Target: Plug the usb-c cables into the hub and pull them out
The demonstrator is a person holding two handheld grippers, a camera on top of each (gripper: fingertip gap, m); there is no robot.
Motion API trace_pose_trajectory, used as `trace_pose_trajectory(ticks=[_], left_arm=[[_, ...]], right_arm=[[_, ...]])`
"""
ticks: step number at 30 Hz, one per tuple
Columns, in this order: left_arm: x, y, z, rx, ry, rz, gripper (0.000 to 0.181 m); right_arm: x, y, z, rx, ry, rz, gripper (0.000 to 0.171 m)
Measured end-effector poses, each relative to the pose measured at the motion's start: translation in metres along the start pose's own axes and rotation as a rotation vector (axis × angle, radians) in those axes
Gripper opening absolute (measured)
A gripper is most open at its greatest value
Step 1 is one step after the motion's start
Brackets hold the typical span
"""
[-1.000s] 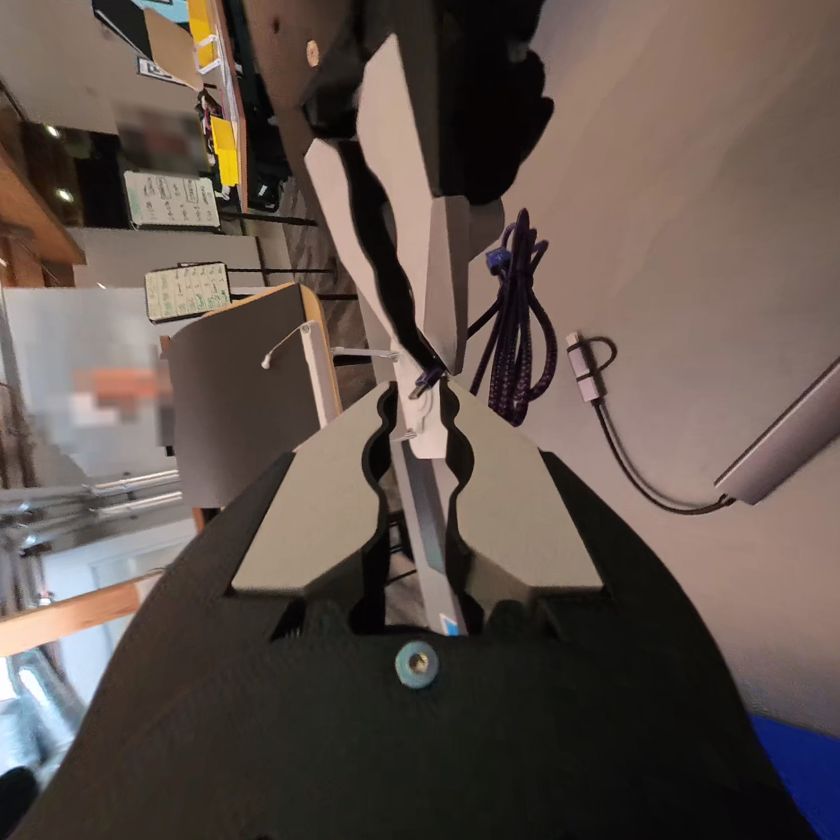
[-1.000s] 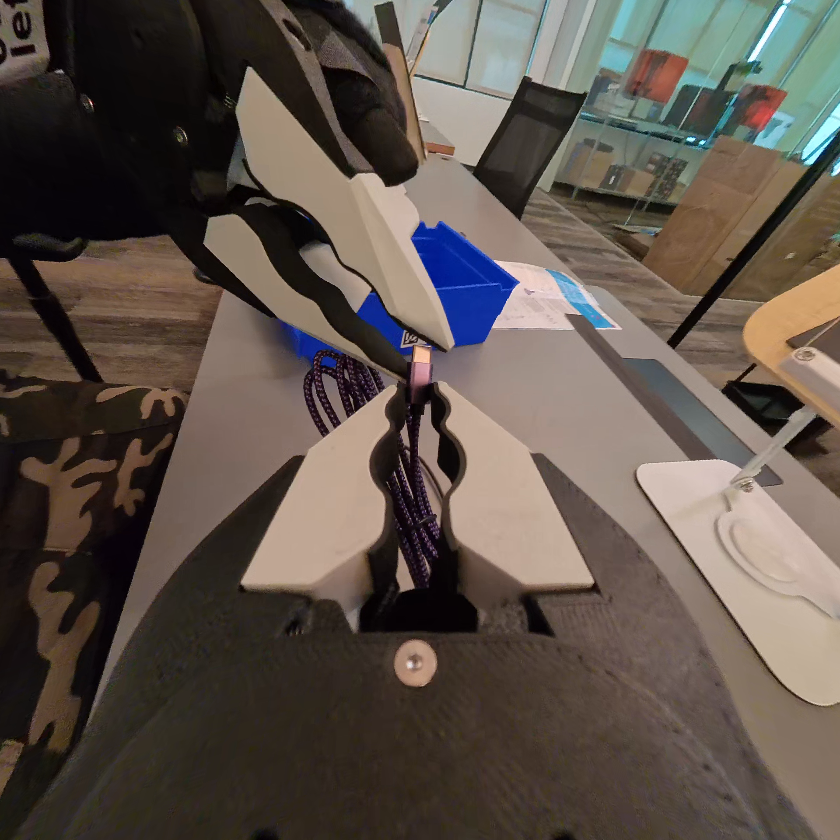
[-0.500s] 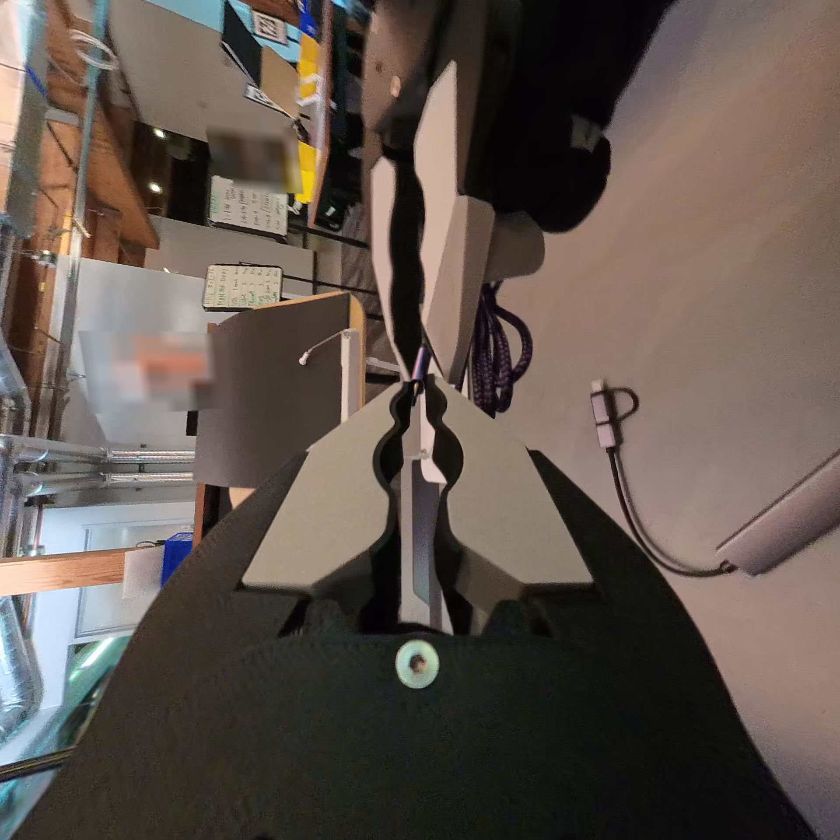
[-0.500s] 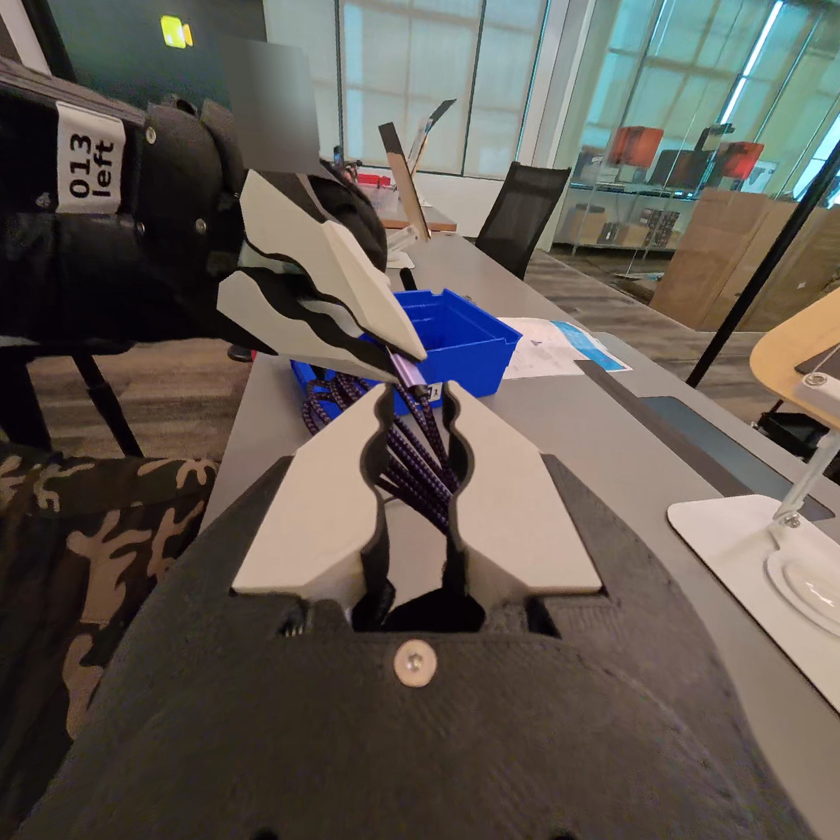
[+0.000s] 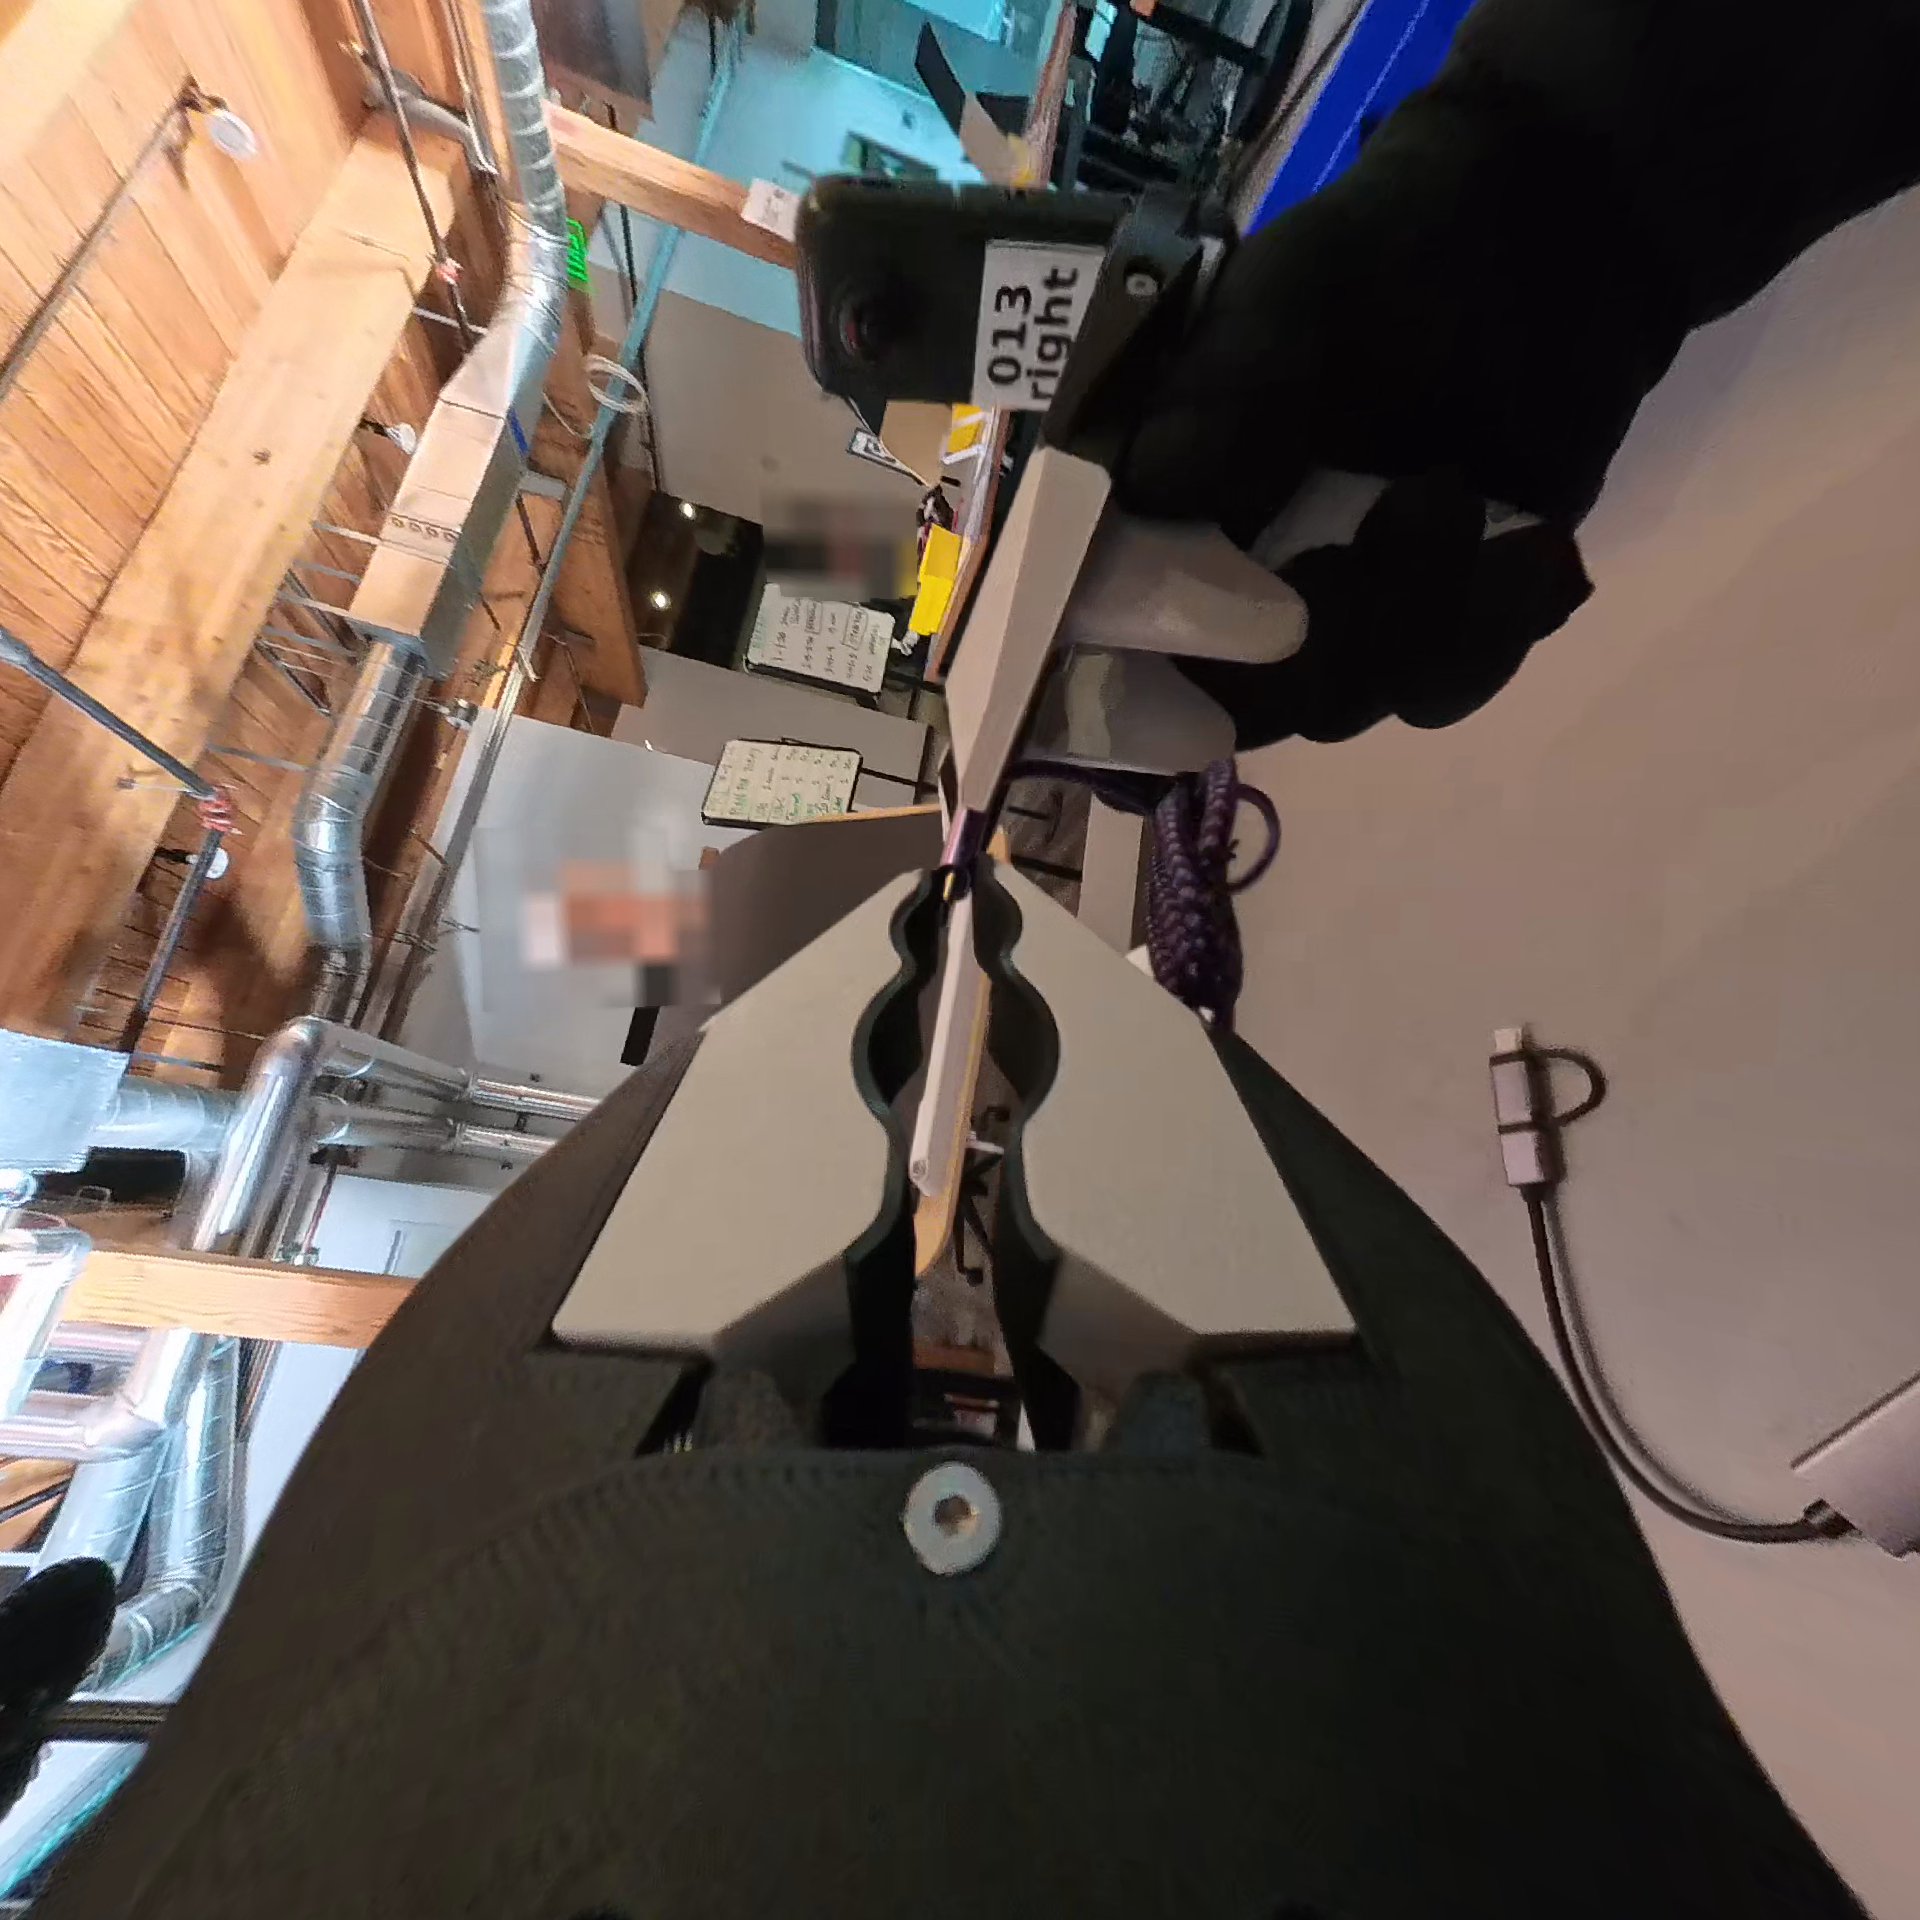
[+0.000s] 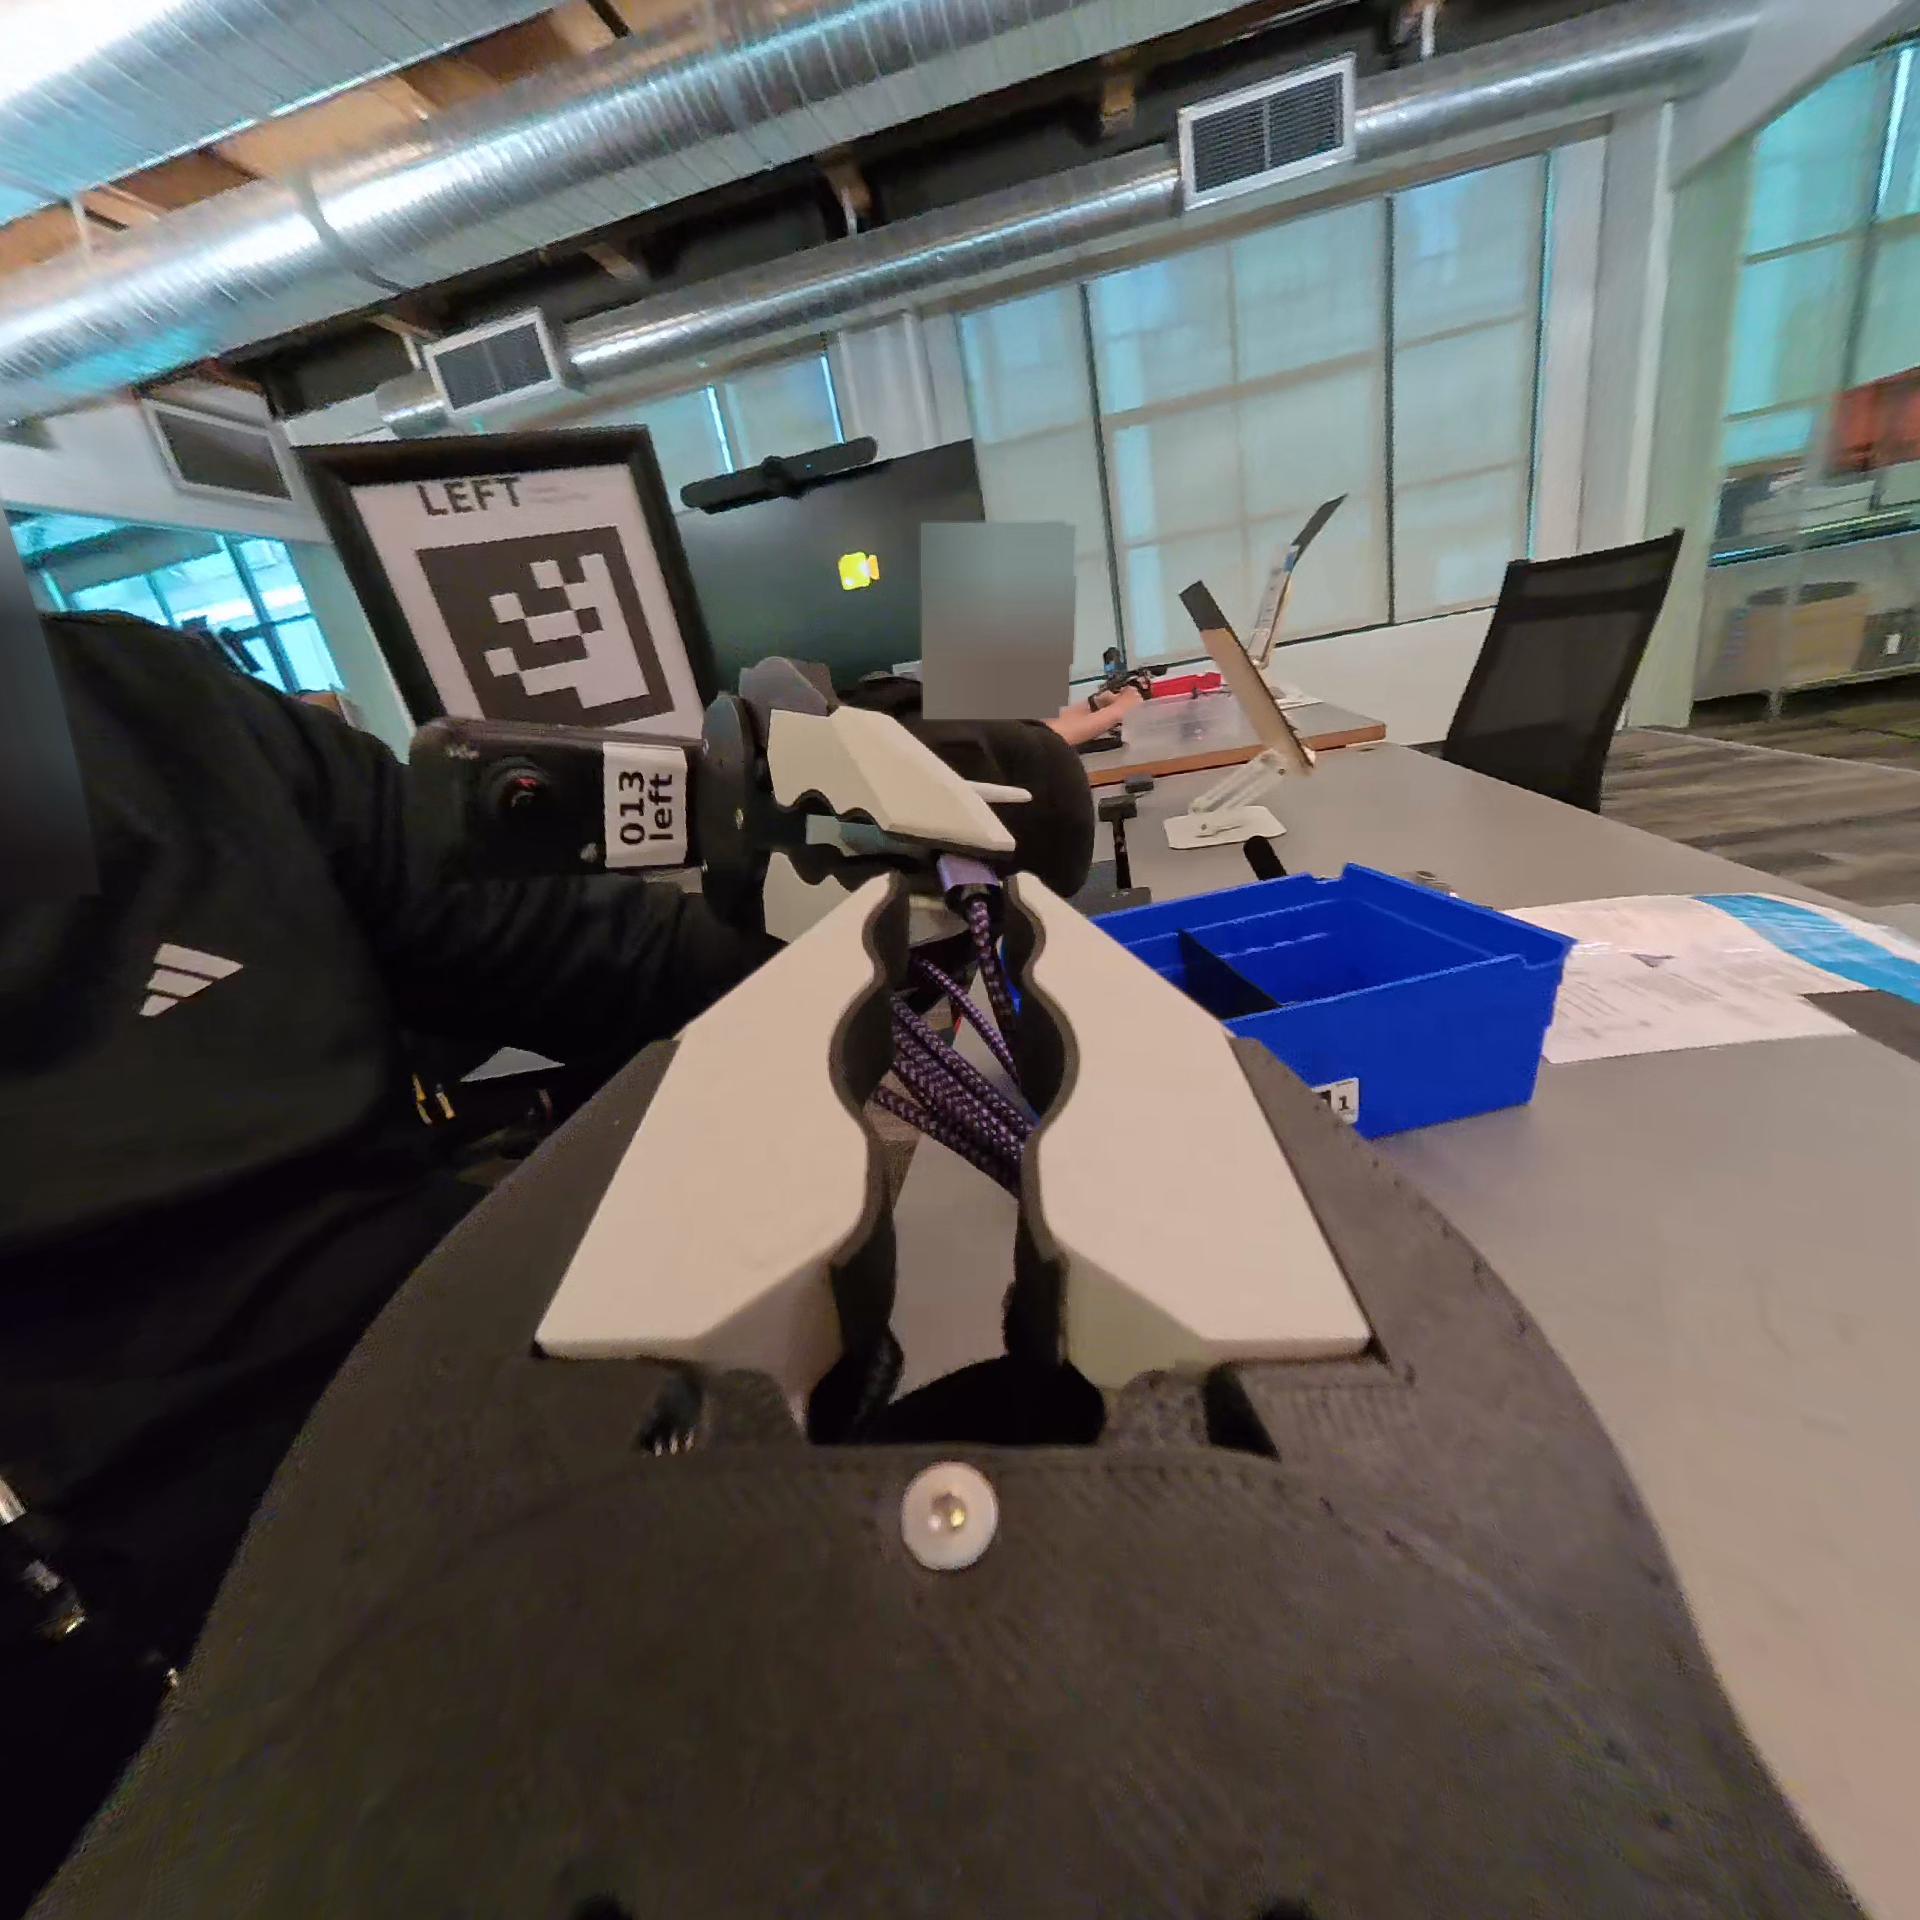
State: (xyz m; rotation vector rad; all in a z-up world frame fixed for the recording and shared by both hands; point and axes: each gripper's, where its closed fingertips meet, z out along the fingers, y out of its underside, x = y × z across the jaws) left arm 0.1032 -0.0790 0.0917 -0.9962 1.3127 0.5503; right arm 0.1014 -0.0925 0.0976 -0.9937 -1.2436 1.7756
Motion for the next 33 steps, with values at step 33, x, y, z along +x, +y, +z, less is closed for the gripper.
trace_pose_trajectory(ticks=[33], left_arm=[[-0.009, -0.018, -0.002, 0.073, -0.136, 0.096, 0.005]], right_arm=[[-0.011, -0.011, 0.003, 0.113, -0.127, 0.039, 0.006]])
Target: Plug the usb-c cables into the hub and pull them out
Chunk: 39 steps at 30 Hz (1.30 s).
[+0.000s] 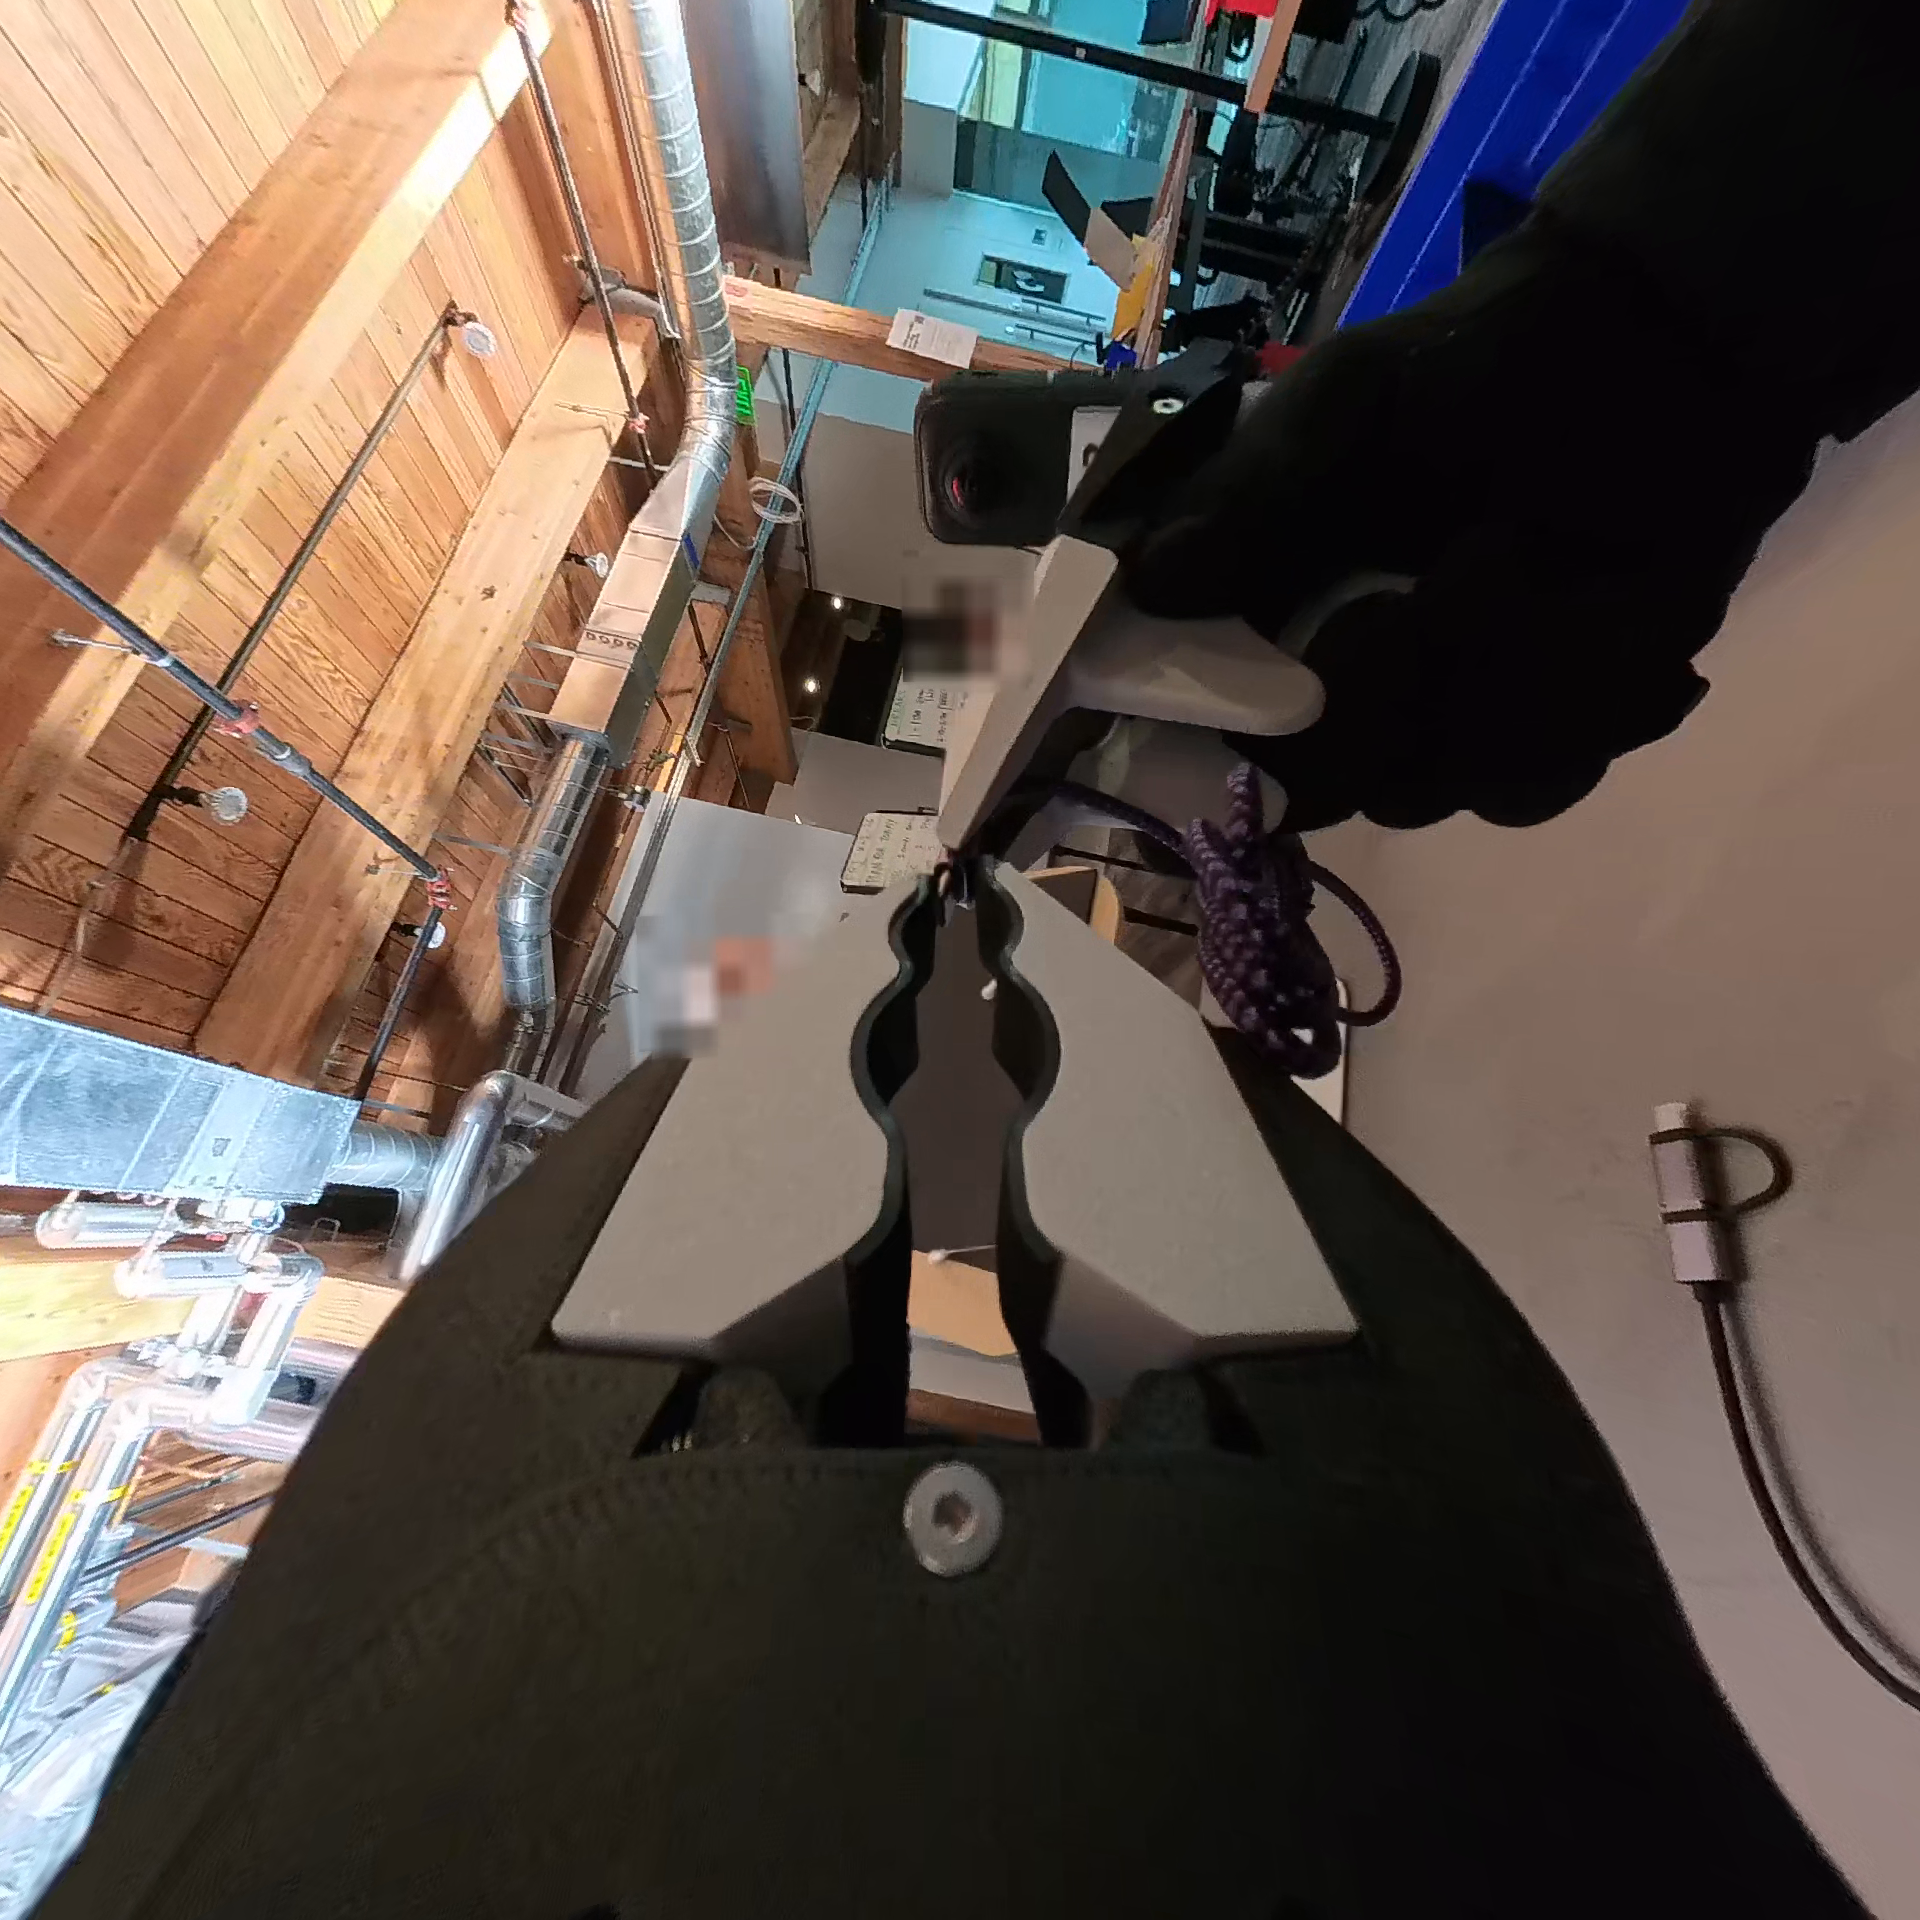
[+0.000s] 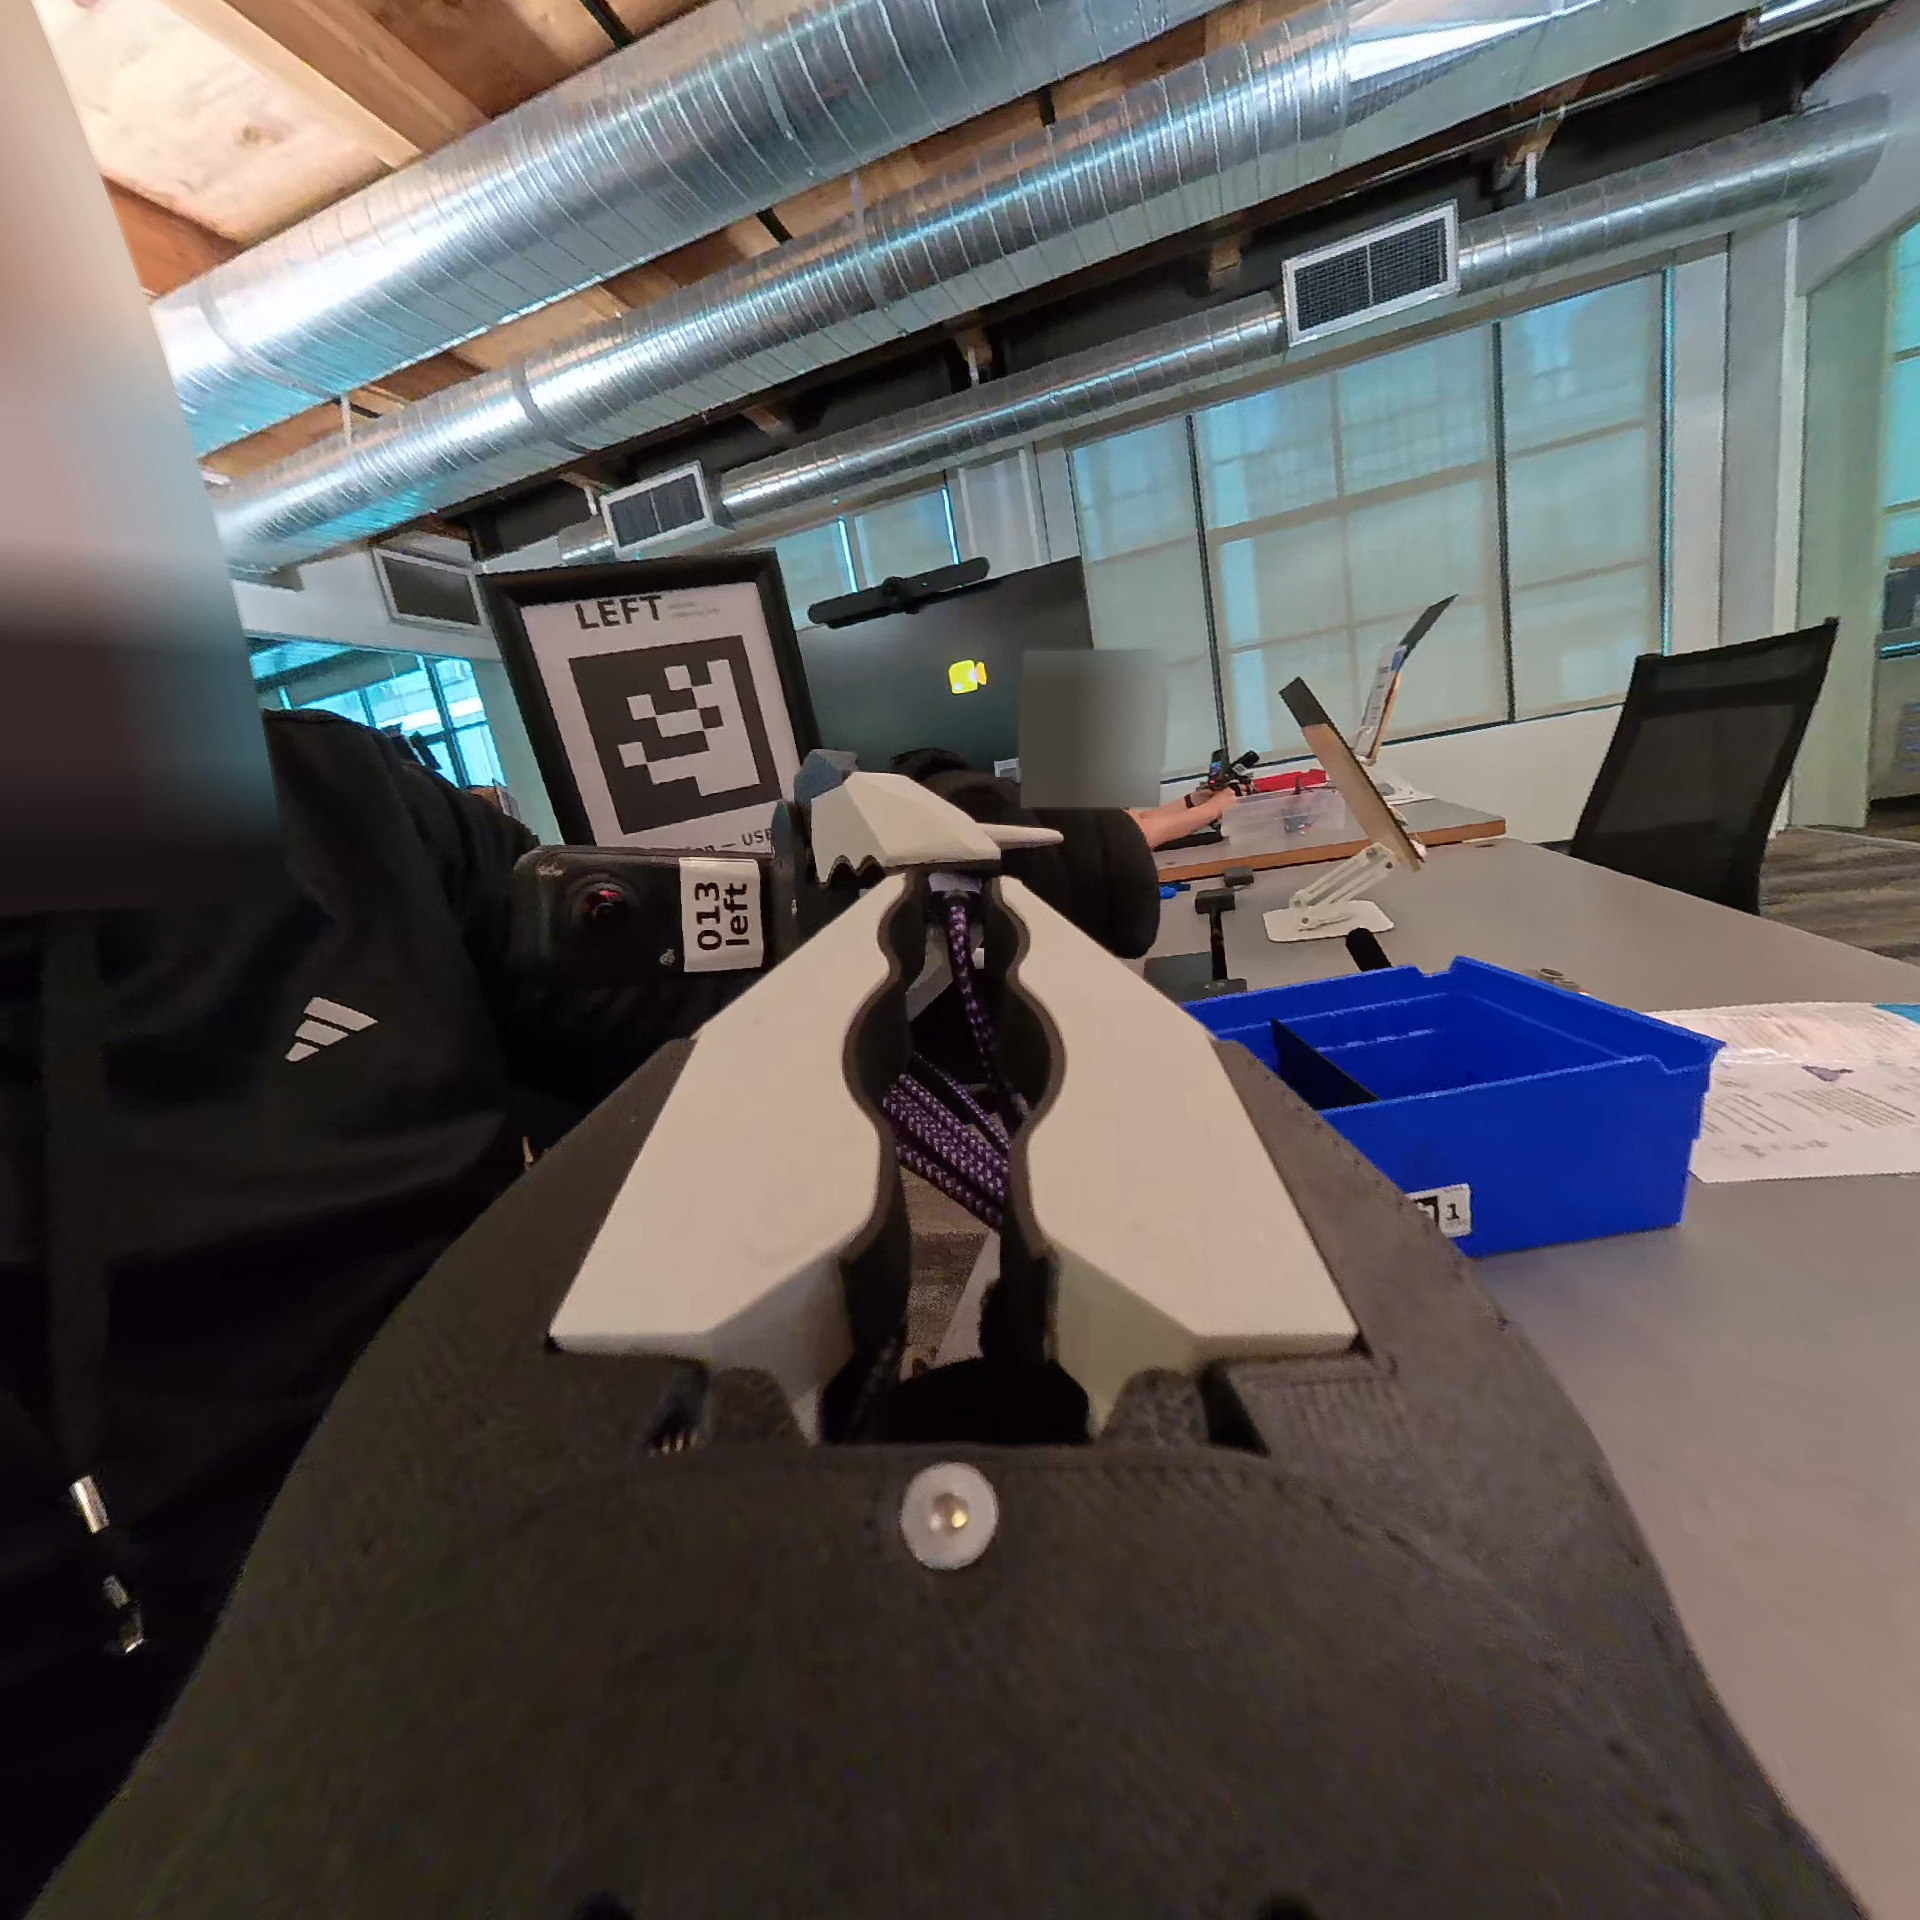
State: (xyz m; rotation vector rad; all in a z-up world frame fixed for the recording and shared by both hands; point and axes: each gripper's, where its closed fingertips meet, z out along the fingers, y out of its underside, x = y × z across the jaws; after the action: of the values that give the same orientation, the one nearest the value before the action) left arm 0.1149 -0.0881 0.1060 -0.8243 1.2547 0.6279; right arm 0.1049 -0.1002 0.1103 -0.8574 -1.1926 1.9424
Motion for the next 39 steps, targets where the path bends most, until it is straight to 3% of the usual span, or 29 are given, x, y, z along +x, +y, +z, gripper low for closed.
trace_pose_trajectory(ticks=[11, 15, 23, 28, 33, 36, 39], left_arm=[[0.009, 0.011, 0.005, -0.021, 0.053, -0.047, 0.016], [0.013, 0.021, 0.003, -0.043, 0.121, -0.095, 0.029], [0.059, 0.065, -0.01, -0.182, 0.48, -0.37, 0.033], [0.103, 0.077, -0.029, -0.278, 0.666, -0.396, 0.034], [0.081, 0.059, -0.008, -0.226, 0.547, -0.494, 0.039], [0.055, 0.046, 0.008, -0.193, 0.415, -0.448, 0.046], [0.062, 0.034, 0.019, -0.193, 0.44, -0.402, 0.05]], right_arm=[[0.013, 0.01, -0.008, -0.058, 0.072, -0.023, 0.006], [0.016, 0.004, -0.018, -0.042, 0.099, -0.034, 0.006], [0.03, -0.008, -0.065, -0.03, 0.237, -0.067, 0.006], [0.038, 0.0, -0.088, -0.074, 0.309, -0.075, 0.006], [0.047, 0.021, -0.086, -0.189, 0.352, -0.087, 0.006], [0.048, 0.028, -0.078, -0.238, 0.351, -0.094, 0.006], [0.045, 0.03, -0.07, -0.248, 0.329, -0.093, 0.006]])
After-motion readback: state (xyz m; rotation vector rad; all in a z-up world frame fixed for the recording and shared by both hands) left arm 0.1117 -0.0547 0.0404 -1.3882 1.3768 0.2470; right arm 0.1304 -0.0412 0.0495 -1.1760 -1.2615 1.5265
